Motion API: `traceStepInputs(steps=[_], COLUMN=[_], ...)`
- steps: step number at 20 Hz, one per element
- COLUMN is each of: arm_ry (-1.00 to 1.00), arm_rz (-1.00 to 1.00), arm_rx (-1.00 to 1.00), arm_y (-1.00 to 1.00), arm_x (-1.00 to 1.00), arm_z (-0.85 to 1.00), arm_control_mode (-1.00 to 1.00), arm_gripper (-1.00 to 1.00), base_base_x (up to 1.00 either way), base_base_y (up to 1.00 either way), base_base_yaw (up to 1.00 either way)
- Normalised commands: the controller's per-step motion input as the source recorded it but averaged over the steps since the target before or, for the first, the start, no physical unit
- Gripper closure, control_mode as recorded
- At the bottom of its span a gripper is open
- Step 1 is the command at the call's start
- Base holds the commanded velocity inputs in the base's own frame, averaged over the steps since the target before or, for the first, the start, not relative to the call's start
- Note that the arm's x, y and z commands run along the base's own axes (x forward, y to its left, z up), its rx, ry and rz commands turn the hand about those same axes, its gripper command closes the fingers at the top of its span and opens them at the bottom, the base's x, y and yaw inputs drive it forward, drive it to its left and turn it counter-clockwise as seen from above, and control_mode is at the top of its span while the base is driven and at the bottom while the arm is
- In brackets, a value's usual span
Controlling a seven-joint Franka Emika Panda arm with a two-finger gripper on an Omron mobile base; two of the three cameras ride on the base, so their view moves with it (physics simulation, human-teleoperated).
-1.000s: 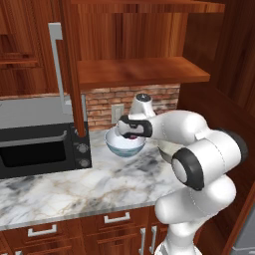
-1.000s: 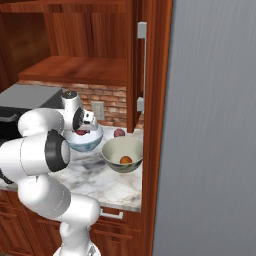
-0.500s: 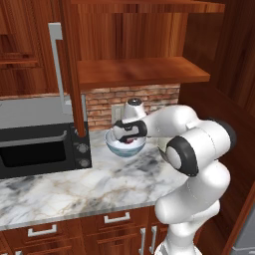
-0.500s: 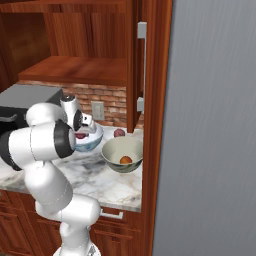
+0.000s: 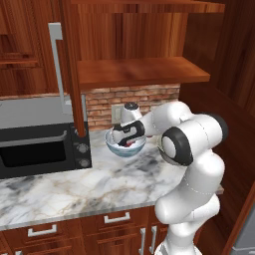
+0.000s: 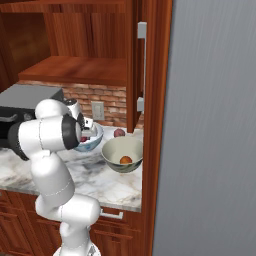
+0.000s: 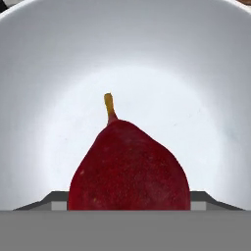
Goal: Pick both bowls and place them on the counter. Then place the mango in one bowl and place the pear in the other bowl.
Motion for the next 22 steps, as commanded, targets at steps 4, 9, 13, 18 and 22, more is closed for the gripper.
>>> traceStepInputs(steps=[4,9,13,18,22], arm_ry=[0.0,0.0,0.01,0.01,0.0], arm_rz=[0.0,0.0,0.0,0.0,0.0], arm_rx=[0.0,0.0,-0.01,0.0,0.0], arm_y=[0.0,0.0,-0.02,-0.09,-0.06], arm_x=[0.02,0.03,0.0,-0.02,-0.04], arm_z=[-0.09,-0.02,0.0,0.0,0.05], arm_control_mode=[-1.0,-1.0,-1.0,-1.0,-1.0], arm_gripper=[1.0,1.0,-1.0,-1.0,-1.0], base_base_x=[0.0,0.0,0.0,0.0,0.0], base_base_y=[0.0,0.0,0.0,0.0,0.0], base_base_yaw=[0.0,0.0,0.0,0.0,0.0])
